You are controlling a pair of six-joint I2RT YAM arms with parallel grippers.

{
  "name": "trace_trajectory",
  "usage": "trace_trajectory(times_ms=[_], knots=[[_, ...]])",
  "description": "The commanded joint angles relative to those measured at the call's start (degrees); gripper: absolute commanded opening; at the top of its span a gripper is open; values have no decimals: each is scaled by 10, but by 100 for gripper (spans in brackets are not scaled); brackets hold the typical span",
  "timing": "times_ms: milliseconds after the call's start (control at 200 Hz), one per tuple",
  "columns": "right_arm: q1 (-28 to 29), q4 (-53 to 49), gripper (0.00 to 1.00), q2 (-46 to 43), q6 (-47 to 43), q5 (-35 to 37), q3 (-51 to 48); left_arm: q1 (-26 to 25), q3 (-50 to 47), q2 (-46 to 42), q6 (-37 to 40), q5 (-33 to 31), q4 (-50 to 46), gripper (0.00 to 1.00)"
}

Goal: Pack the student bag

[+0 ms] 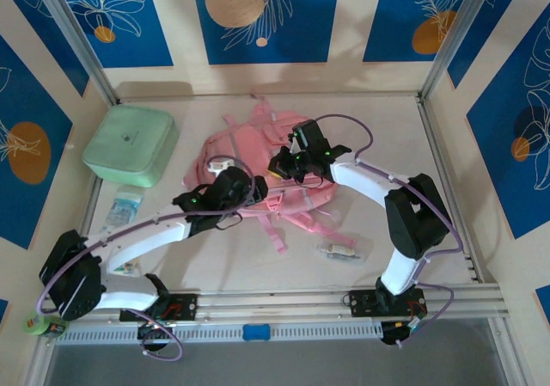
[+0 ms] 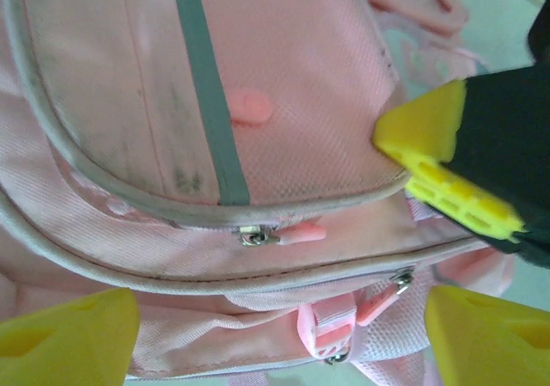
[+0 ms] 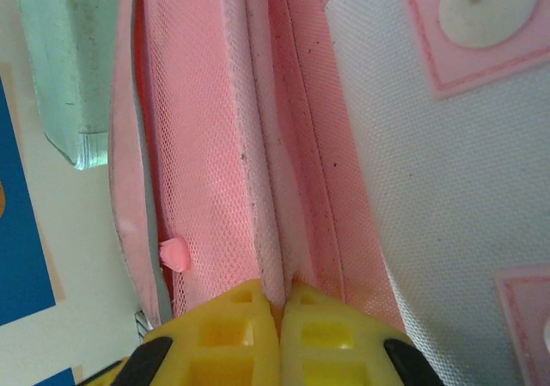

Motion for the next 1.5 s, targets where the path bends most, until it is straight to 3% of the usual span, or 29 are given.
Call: trace_trajectory(times_ms=[0, 70, 235, 375, 575, 705, 780, 840, 950, 1341, 1446, 1496], knots=[[10, 27, 0, -32, 8, -9, 8, -23, 54, 48, -35, -95, -68, 90], [13, 25, 0, -33, 9, 2, 6, -43, 78, 75, -53, -142, -92, 95], [13, 34, 0, -25, 19, -10, 6, -46, 117, 125, -84, -175, -113, 100], [12, 34, 0, -21, 29, -14, 15, -48, 127, 145, -150, -204, -158, 99], [12, 28, 0, -13, 25, -14, 29, -48, 133, 157, -174, -240, -199, 99], [12, 27, 0, -6, 23, -16, 31, -43, 121, 159, -130, -216, -138, 96], [11, 31, 0, -8, 27, -13, 29, -58, 140, 167, -195, -246, -211, 95], [12, 30, 0, -9, 27, -14, 30, -66, 127, 161, -208, -254, -210, 95], [10, 19, 0, -9, 18, -11, 40, -66, 82, 132, -174, -237, -138, 94], [12, 29, 0, -3, 19, -12, 39, -55, 149, 174, -122, -248, -142, 100], [11, 27, 0, -3, 17, -14, 38, -43, 156, 187, -127, -240, -140, 96], [11, 27, 0, -4, 17, -16, 37, -43, 156, 190, -125, -245, -140, 86]])
